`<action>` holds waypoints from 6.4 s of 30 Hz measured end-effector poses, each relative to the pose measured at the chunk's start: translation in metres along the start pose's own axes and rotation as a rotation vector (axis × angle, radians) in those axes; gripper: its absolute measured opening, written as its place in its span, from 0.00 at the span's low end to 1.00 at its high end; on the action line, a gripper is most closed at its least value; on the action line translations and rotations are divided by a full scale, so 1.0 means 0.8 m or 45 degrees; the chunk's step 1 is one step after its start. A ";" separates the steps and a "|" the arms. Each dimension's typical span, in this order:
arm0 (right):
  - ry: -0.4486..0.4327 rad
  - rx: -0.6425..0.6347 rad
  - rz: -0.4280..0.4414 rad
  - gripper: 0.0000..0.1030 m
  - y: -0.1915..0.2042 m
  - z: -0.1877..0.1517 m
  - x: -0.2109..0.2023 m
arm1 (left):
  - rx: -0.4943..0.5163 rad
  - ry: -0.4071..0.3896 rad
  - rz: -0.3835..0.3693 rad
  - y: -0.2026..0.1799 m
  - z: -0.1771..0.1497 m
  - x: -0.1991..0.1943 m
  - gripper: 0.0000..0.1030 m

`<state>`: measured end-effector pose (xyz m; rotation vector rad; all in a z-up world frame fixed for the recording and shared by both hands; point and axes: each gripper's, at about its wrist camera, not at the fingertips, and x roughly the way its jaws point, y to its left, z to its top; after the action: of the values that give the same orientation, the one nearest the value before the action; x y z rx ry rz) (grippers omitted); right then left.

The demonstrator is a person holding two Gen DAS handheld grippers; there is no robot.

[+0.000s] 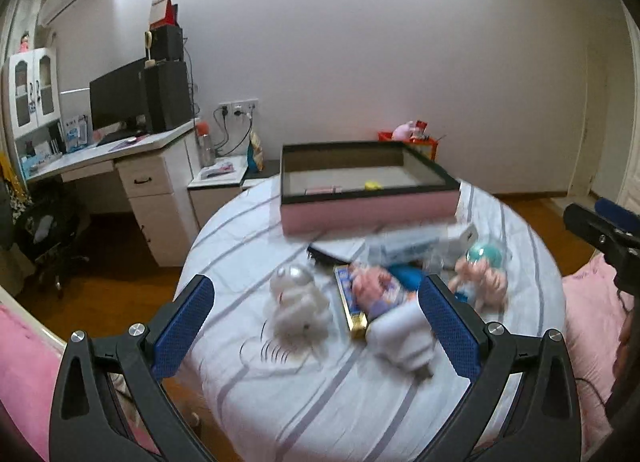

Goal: Organize rigid objects
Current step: 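Grasp the white hair-dryer toy with the left tool while the right tool grasps the pig doll, then carry the hair-dryer toy and pig doll into the pink box and release, then withdraw both tools from the box back toward the remaining items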

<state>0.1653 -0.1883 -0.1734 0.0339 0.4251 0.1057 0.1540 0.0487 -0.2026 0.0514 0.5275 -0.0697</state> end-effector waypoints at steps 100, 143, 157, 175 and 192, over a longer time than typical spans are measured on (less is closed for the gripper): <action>0.272 0.197 0.203 0.74 -0.002 -0.063 0.113 | -0.089 0.079 -0.349 -0.026 -0.041 0.062 0.81; 0.173 0.006 0.233 0.74 0.007 0.068 0.157 | 0.042 0.009 -0.247 -0.025 0.160 0.154 0.64; 0.522 -0.059 0.140 0.74 0.008 0.141 0.399 | 0.084 0.403 -0.210 -0.011 0.247 0.394 0.64; 0.634 0.029 0.096 0.80 -0.019 0.139 0.448 | 0.032 0.413 -0.135 0.003 0.240 0.423 0.85; 0.099 -0.094 0.122 1.00 0.014 0.132 0.185 | 0.012 -0.161 0.019 0.014 0.184 0.129 1.00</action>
<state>0.3416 -0.1618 -0.1372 -0.0226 0.4967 0.2178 0.3176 0.0445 -0.1274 0.0596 0.4004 -0.0601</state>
